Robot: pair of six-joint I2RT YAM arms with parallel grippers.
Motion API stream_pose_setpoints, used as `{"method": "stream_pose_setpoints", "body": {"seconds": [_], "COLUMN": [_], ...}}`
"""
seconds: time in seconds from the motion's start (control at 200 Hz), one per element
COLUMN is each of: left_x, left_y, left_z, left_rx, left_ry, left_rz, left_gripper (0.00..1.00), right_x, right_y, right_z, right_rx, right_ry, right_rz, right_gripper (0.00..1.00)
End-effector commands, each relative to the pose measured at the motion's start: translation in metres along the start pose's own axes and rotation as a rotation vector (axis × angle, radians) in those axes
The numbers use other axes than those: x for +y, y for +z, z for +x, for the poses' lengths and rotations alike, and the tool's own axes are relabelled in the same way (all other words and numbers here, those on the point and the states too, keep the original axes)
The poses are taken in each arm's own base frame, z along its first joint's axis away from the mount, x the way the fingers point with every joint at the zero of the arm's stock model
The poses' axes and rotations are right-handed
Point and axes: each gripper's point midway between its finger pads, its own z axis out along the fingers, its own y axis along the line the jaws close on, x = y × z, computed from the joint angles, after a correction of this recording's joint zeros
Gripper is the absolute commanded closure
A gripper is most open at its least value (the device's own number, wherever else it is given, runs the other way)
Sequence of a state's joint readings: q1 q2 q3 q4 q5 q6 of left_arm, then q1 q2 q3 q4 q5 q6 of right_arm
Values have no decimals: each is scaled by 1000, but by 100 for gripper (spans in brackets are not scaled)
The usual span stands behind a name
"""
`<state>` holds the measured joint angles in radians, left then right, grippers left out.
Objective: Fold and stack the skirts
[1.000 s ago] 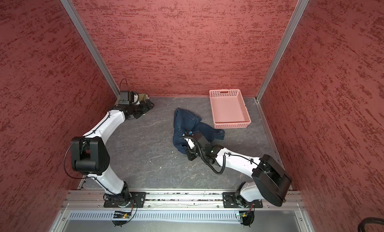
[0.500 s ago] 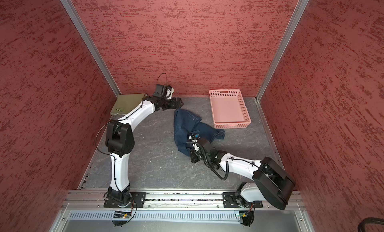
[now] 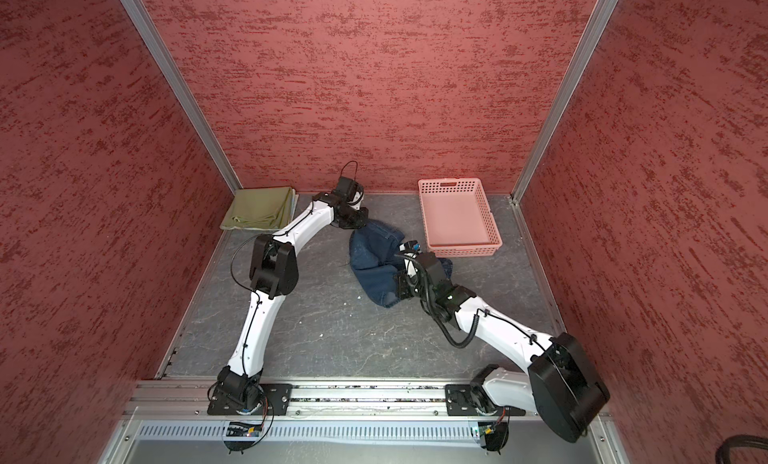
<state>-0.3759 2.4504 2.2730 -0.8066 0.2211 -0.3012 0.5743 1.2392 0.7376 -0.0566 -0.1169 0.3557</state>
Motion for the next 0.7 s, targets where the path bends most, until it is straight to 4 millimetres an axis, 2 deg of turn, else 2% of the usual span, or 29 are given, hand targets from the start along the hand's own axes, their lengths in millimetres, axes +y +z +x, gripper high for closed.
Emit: {"method": "stream_pose_setpoints", "body": {"seconds": [0.0, 0.1, 0.16, 0.2, 0.215, 0.23, 0.25, 0.296, 0.311, 0.336, 0.381, 0.436, 0.461, 0.481, 0.506, 0.526, 0.601, 0.636, 0.696], "left_x": [-29, -36, -38, -35, -38, -35, -37, -28, -23, -17, 2, 27, 36, 46, 59, 69, 99, 111, 122], "left_y": [-119, -189, -227, -242, -257, -259, -275, -283, -283, -294, -288, -266, -257, -243, -229, -220, -204, -207, -221], "left_z": [-87, -117, -124, -122, -122, -119, -116, -96, -90, -78, -47, -2, 16, 35, 56, 71, 111, 122, 128], "left_rx": [-268, -423, -508, -549, -582, -593, -630, -669, -680, -712, -712, -686, -677, -647, -616, -589, -538, -540, -574], "left_ry": [-93, -107, -105, -114, -110, -116, -108, -115, -127, -138, -177, -252, -282, -314, -354, -393, -492, -524, -525], "left_rz": [207, 304, 364, 401, 422, 435, 461, 479, 473, 463, 432, 381, 371, 355, 328, 303, 224, 170, 105], "left_gripper": [100, 100, 100, 100, 100, 100, 100, 100, 100, 100, 100, 100, 86, 70, 45, 33, 13, 8, 3], "right_x": [-9, -12, -14, -14, -13, -13, -13, -13, -12, -12, -10, -8, -7, -6, -4, -3, -1, -1, 5], "right_y": [-18, -35, -46, -53, -55, -57, -59, -62, -62, -63, -61, -56, -54, -50, -47, -44, -32, -26, -17], "right_z": [-75, -138, -173, -191, -196, -201, -206, -211, -211, -210, -202, -186, -178, -168, -158, -149, -120, -107, -86], "right_rx": [-151, -277, -348, -391, -405, -419, -430, -442, -440, -439, -429, -408, -399, -383, -369, -357, -320, -296, -257], "right_ry": [-49, -103, -133, -163, -179, -190, -207, -236, -245, -259, -275, -281, -281, -283, -284, -284, -273, -275, -291], "right_rz": [77, 148, 177, 195, 200, 209, 218, 233, 233, 228, 207, 169, 147, 122, 92, 71, 16, 3, -24], "right_gripper": [100, 100, 100, 100, 100, 100, 100, 100, 100, 100, 100, 100, 100, 100, 100, 100, 100, 100, 100]}}
